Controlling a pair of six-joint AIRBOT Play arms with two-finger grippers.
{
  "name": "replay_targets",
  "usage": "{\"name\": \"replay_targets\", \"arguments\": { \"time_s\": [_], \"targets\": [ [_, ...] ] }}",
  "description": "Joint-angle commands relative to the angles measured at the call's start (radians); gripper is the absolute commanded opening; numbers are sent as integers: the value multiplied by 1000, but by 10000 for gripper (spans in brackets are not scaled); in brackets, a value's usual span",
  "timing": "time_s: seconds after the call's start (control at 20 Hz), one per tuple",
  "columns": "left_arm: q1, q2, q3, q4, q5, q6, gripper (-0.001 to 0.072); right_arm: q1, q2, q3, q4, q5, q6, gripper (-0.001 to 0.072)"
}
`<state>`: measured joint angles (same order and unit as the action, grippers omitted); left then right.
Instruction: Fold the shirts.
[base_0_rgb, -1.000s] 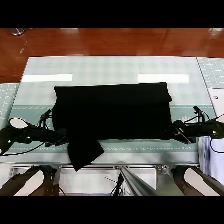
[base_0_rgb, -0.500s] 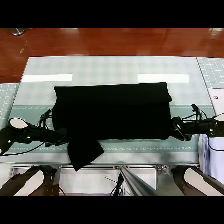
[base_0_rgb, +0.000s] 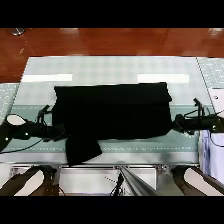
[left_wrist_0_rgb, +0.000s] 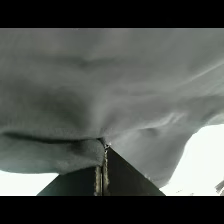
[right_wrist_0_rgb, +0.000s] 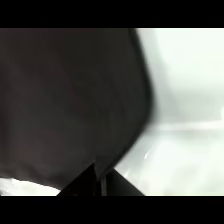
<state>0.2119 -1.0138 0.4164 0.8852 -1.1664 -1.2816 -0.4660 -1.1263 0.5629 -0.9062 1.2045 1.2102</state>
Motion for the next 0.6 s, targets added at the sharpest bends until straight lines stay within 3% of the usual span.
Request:
{"name": "replay_targets", "arguments": {
  "time_s": [0.0, 0.2, 0.35, 0.55],
  "targets": [
    [36, 10, 133, -18, -36, 10, 33, 0, 0, 143, 17, 33, -7, 24],
    [48, -25, 285, -26, 60, -51, 33, 1, -15, 297, 125, -5, -18, 24],
    [-1, -154, 398, -40, 108, -50, 32, 60, -111, 391, 171, -13, -75, 24],
    [-60, -373, 597, -40, 110, -97, 32, 149, -282, 524, 172, -122, -17, 24]
  ]
}}
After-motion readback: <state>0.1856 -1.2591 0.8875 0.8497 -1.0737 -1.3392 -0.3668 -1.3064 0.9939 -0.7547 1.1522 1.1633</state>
